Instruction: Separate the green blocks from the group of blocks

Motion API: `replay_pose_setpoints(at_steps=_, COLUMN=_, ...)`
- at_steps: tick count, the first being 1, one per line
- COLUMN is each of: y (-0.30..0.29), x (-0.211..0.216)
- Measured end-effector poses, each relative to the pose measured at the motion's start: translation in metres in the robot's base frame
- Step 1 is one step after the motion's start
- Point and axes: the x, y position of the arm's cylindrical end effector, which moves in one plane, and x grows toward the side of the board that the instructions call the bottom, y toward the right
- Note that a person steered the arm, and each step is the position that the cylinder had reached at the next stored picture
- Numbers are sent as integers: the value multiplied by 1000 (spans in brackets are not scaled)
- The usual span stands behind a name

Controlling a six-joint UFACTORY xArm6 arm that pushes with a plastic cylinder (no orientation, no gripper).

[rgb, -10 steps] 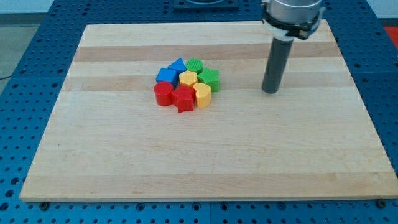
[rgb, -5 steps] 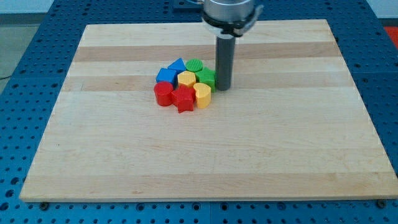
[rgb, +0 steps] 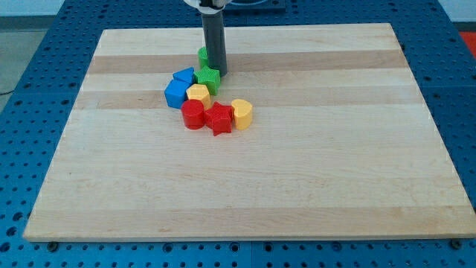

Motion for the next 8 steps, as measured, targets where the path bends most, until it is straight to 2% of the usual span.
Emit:
replay_pose_setpoints(at_steps=3, y=-46, x=-53)
replay_pose_setpoints(at_steps=4, y=-46, x=-53)
replay_pose_setpoints(at_steps=5, y=-22, x=-49)
replay_pose_setpoints(at_steps=7, y=50, x=19)
replay_pose_setpoints(at_steps=8, y=49, x=57)
